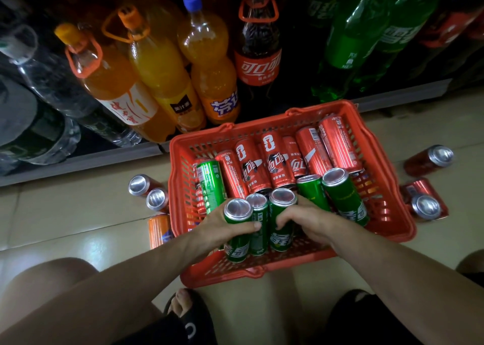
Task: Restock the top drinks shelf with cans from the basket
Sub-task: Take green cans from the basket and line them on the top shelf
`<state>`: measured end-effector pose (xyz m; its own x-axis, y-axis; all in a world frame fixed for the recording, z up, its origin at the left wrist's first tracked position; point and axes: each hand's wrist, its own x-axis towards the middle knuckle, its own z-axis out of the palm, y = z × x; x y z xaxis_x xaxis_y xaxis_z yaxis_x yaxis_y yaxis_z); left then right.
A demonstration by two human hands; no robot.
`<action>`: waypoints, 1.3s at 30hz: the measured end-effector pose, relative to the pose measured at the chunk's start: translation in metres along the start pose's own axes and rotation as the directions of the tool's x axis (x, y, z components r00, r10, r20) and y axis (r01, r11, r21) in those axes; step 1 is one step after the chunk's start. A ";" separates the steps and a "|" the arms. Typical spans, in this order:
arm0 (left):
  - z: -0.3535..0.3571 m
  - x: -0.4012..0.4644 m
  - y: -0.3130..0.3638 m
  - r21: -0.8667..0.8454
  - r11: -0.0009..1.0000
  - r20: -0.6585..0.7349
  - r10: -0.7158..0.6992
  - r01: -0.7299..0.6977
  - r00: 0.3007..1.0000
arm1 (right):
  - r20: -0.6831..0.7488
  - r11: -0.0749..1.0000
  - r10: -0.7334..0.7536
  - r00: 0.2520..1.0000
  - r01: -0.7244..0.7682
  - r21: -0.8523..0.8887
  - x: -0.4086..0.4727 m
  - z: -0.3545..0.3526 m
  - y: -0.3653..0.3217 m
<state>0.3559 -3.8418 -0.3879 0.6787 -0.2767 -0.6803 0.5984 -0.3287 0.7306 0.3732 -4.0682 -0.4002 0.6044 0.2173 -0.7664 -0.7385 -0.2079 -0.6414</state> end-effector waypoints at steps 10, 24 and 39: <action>0.003 -0.009 0.015 -0.091 0.995 -0.012 -0.036 0.035 0.999 | 0.121 0.994 -0.059 0.991 0.069 -0.087 -0.002 0.008 -0.011; -0.050 -0.006 0.054 -0.330 0.939 -0.276 0.000 -0.095 0.961 | 0.208 0.971 -0.217 0.954 0.189 0.144 0.011 0.058 -0.087; -0.050 0.027 0.042 -0.393 0.917 -0.293 -0.055 -0.067 0.955 | 0.249 0.959 -0.171 0.953 0.103 0.264 0.027 0.062 -0.082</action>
<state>0.4204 -3.8180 -0.3730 0.7394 0.0184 -0.6730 0.6704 0.0718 0.7386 0.4316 -3.9862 -0.3664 0.6282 0.4804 -0.6120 -0.7247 0.0749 -0.6850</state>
